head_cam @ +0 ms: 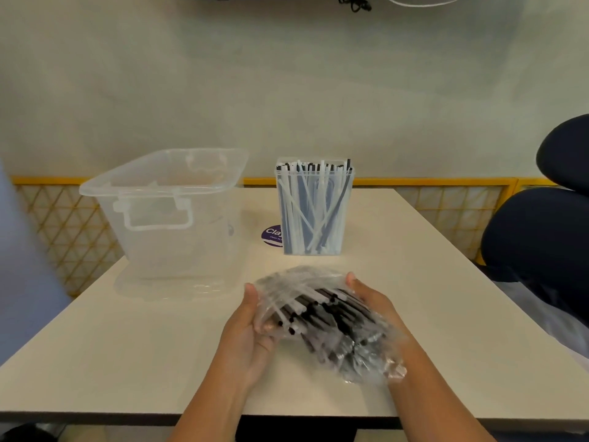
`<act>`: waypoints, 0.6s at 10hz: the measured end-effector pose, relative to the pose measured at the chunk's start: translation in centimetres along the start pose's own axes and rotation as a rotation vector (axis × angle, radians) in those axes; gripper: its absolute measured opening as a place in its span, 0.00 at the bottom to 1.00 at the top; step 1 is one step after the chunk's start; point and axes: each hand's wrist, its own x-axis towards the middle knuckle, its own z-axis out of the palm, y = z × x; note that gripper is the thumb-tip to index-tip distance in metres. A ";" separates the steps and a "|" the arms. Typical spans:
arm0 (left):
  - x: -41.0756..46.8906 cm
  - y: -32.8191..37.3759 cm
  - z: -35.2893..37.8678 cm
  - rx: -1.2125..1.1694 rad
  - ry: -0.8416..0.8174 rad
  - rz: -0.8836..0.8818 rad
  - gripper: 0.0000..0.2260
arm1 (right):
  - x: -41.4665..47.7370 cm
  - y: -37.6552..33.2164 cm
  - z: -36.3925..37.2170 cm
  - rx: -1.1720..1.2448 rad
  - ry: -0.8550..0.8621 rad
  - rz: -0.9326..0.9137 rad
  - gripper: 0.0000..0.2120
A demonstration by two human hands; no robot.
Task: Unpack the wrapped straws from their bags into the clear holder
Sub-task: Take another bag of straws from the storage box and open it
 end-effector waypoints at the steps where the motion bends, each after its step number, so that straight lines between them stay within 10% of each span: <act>1: 0.2 0.5 -1.5 0.477 -0.063 0.019 0.32 | 2.6 0.8 -2.9 -0.300 0.016 -0.090 0.58; 2: 0.2 0.8 -1.5 0.734 0.038 0.012 0.04 | 2.8 0.7 -1.9 -0.374 -0.072 -0.150 0.28; 3: 0.4 0.9 -1.4 0.894 0.098 0.081 0.10 | 3.0 1.0 -1.6 -0.383 -0.034 -0.181 0.11; 6: 0.1 1.0 0.2 0.439 0.141 -0.093 0.10 | 6.2 1.5 -0.9 -0.569 0.021 -0.239 0.27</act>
